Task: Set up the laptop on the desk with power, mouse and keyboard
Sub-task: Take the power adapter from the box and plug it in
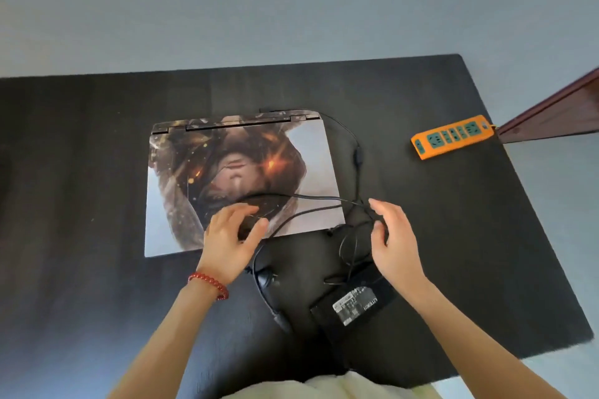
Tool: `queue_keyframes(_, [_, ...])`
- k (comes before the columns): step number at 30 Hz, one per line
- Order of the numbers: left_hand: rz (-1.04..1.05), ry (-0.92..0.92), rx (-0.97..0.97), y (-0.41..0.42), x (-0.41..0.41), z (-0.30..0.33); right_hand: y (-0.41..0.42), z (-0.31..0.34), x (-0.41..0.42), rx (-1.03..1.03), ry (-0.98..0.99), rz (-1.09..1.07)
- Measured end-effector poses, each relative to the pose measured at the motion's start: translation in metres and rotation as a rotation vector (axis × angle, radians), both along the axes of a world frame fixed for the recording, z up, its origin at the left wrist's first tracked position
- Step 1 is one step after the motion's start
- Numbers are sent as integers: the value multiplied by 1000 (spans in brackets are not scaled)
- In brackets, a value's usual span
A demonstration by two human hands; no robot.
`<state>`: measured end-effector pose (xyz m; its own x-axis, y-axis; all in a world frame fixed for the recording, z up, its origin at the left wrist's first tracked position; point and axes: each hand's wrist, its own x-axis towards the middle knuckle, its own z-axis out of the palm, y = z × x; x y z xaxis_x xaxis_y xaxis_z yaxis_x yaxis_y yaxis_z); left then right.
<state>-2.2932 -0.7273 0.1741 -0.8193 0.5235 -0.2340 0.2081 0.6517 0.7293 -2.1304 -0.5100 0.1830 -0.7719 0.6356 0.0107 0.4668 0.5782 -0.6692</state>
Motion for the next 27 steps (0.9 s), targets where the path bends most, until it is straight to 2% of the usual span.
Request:
queue_keyframes(3, [-42, -33, -44, -14, 26, -7, -16, -12, 59, 42, -202, -5])
queue_keyframes(5, [-100, -114, -55, -19, 40, -14, -25, -19, 86, 151, -330, 149])
queue_keyframes(7, [-130, -120, -78, -22, 52, -20, -35, -23, 100, 214, -423, 285])
queue_keyframes(10, [-30, -29, -63, -20, 59, -21, -49, -21, 98, 254, -428, 307])
queue_keyframes(13, [114, 14, 58, -15, 69, -11, -69, -17, 93, 297, -340, 295])
queue_keyframes(16, [92, 109, 181, -14, 81, -1, -91, -8, 77, 122, -135, 252])
queue_keyframes(18, [149, 48, 283, -14, 84, 5, -101, -3, 64, 97, -63, 250])
queue_keyframes(20, [242, -87, 350, -13, 83, 8, -106, -3, 54, 44, -76, 295])
queue_keyframes(22, [259, -165, 386, -13, 83, 12, -112, -5, 46, -138, -159, 335])
queue_keyframes(23, [238, -185, 414, -13, 83, 13, -114, -7, 44, -213, -213, 349])
queue_keyframes(25, [175, -209, 471, -15, 83, 19, -121, -7, 39, -231, -253, 347])
queue_keyframes(27, [111, -271, 510, -17, 81, 18, -124, -5, 37, -278, -188, 251])
